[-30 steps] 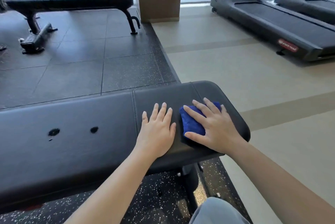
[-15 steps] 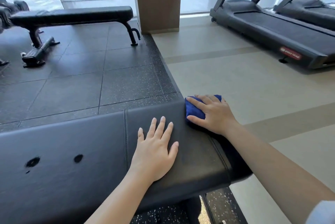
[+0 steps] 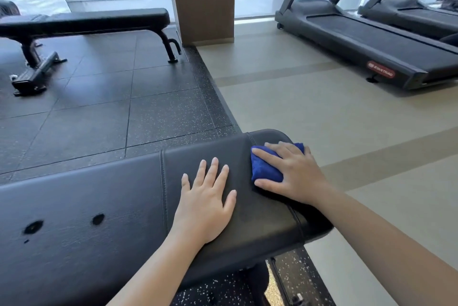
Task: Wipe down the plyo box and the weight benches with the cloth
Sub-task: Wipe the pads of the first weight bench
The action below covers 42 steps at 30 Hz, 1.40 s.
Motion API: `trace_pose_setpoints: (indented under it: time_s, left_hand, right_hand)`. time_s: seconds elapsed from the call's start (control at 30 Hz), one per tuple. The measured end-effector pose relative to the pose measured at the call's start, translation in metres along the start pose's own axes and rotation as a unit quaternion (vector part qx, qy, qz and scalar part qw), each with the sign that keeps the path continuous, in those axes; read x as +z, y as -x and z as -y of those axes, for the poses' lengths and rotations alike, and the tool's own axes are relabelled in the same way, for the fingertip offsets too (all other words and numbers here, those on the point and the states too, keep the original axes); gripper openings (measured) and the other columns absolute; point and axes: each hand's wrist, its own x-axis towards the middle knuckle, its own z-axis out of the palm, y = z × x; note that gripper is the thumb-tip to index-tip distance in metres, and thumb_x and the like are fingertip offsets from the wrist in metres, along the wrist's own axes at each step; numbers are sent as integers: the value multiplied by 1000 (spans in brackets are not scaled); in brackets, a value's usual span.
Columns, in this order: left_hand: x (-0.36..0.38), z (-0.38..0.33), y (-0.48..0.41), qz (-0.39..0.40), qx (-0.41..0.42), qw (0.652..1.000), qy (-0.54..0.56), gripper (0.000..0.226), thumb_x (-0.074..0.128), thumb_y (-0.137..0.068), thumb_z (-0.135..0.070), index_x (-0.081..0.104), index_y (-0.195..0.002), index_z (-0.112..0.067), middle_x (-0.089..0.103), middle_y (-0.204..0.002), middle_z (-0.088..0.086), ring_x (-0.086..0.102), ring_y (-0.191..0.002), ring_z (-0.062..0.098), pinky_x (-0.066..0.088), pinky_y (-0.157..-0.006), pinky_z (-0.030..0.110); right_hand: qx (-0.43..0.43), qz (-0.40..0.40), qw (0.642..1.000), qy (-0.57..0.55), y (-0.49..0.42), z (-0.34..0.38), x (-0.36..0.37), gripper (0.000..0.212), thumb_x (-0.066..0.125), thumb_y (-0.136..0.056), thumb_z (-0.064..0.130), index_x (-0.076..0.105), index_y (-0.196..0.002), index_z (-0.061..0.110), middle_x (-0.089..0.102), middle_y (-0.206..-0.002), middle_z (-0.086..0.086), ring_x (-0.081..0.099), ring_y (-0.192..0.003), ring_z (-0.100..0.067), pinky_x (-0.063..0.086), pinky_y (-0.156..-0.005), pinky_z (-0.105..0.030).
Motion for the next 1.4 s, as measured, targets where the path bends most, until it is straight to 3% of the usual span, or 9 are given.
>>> trace_pose_setpoints:
  time_s: [0.07,0.2,0.47,0.57,0.77,0.9,1.0,1.27,1.4]
  left_hand:
    - [0,1,-2,2,-1,1000,1,57,19,-97,-49,-1,-148,-31,-14,-155,-8,-17,-140,14,-3,-113,46]
    - [-2,0,-9,0,-3,1000,3,57,18,-97,-49,-2,-148,-32,-14,-155,-9,-17,-140,13,-3,-113,46]
    - [-1,0,-9,4,-6,1000,2,57,17,-97,-49,-2,-148,-32,-13,-155,-9,-17,-140,14,-4,-113,47]
    - [0,-1,-9,5,-8,1000,-5,62,5,-90,-53,-2,-148,-31,-14,-155,-8,-17,-141,14,-3,-112,47]
    - [2,1,-10,-1,-9,1000,-7,79,-12,-73,-59,-5,-147,-34,-16,-154,-11,-19,-140,12,-4,-113,45]
    - [3,1,-11,-6,-12,1000,-5,88,-18,-63,-59,-5,-147,-36,-16,-153,-13,-20,-139,10,-4,-112,43]
    - [3,0,-10,-5,-12,1000,-6,88,-18,-63,-60,-5,-147,-36,-16,-153,-13,-19,-139,10,-4,-112,43]
    - [2,-1,-9,-9,-9,1000,-2,89,-18,-64,-59,-3,-147,-33,-24,-142,-16,-20,-138,9,-3,-113,43]
    - [4,0,-7,-17,-11,1000,3,87,-16,-64,-61,-3,-146,-36,-23,-143,-17,-26,-130,2,-4,-112,42]
  right_hand:
    - [9,24,1000,7,-29,-7,3,87,14,-61,84,27,-140,50,34,-148,9,28,-136,-19,23,-108,-48]
    - [8,19,1000,-1,-59,-19,4,89,15,-59,85,30,-140,48,43,-138,7,36,-127,-17,32,-103,-39]
    - [-90,-85,992,-28,29,-17,7,66,41,-75,73,49,-131,39,56,-127,5,50,-117,-21,45,-88,-40]
    - [-93,-85,992,-33,31,-22,9,65,42,-75,73,47,-132,41,56,-129,5,52,-117,-23,48,-88,-43]
    - [16,-9,998,-60,-42,-35,7,79,30,-64,82,34,-137,51,34,-148,11,30,-135,-16,30,-105,-34]
    - [43,2,993,-107,-58,-44,9,67,53,-74,71,37,-135,49,39,-141,12,30,-128,-17,28,-102,-29]
    - [24,-41,992,-120,-30,-42,9,72,42,-66,76,45,-132,46,45,-135,11,35,-120,-15,24,-96,-19]
    - [9,-43,962,-269,38,-55,5,56,58,-69,64,44,-122,55,44,-132,24,37,-121,5,17,-101,-4]
    - [68,-23,904,-422,-11,-66,10,49,64,-72,45,46,-118,52,42,-129,26,32,-119,22,20,-97,2]
